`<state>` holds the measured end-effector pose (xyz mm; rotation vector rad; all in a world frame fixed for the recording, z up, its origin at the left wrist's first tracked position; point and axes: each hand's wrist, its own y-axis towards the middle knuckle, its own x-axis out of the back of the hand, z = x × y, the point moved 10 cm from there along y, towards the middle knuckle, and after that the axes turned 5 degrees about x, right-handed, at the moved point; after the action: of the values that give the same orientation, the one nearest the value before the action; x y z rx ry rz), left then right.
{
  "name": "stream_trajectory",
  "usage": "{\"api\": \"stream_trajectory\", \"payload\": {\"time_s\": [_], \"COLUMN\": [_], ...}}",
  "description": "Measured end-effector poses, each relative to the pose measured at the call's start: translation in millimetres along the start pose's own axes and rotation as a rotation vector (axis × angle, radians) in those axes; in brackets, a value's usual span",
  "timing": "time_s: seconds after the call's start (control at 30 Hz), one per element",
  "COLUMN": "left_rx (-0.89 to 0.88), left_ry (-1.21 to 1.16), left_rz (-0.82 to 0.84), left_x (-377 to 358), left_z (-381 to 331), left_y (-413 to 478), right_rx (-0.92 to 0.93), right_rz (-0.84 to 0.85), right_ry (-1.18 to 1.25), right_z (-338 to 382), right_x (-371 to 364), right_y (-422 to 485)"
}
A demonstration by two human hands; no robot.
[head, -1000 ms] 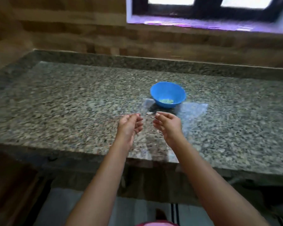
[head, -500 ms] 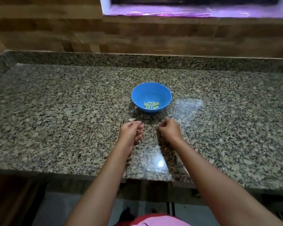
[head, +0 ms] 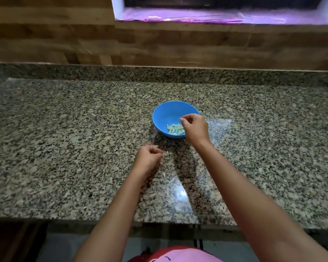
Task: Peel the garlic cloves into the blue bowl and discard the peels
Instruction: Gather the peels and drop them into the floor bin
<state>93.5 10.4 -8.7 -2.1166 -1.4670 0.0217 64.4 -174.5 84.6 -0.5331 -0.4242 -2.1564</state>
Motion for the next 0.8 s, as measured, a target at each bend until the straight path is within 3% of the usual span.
{"api": "stream_trajectory", "payload": {"time_s": [0.07,0.23,0.4,0.47,0.57,0.7,0.8], "left_rx": [-0.001,-0.002,-0.067,-0.040,0.090,0.178,0.139], "left_ry": [0.210,0.478,0.562,0.393,-0.190,-0.559,-0.556], "left_rz": [0.038,0.107,0.074,0.114,0.247,0.350,0.322], "left_x": [-0.2,-13.3,-17.0,-19.0,-28.4,-44.2,-45.8], "left_z": [5.6,14.5,10.5,15.5,20.8,21.9,24.5], "left_y": [-3.7,-20.0,-20.8,-21.0,-28.0,-36.4,-37.5], "right_rx": [0.021,0.023,-0.091,-0.188,-0.288,-0.284,-0.310], "right_rz": [-0.007,-0.030,0.058,0.170,0.364,0.248,0.174], "right_ry": [0.013,0.112,0.177,0.252,0.350,0.544,0.519], "right_z": [-1.1,-17.5,-39.0,-51.2,-60.1,-56.8,-62.4], "right_x": [3.6,8.8,-9.1,-23.3,-44.0,-39.9,-29.1], "right_y": [-10.3,-46.3,-74.5,-89.4,-114.0,-118.3,-112.4]}}
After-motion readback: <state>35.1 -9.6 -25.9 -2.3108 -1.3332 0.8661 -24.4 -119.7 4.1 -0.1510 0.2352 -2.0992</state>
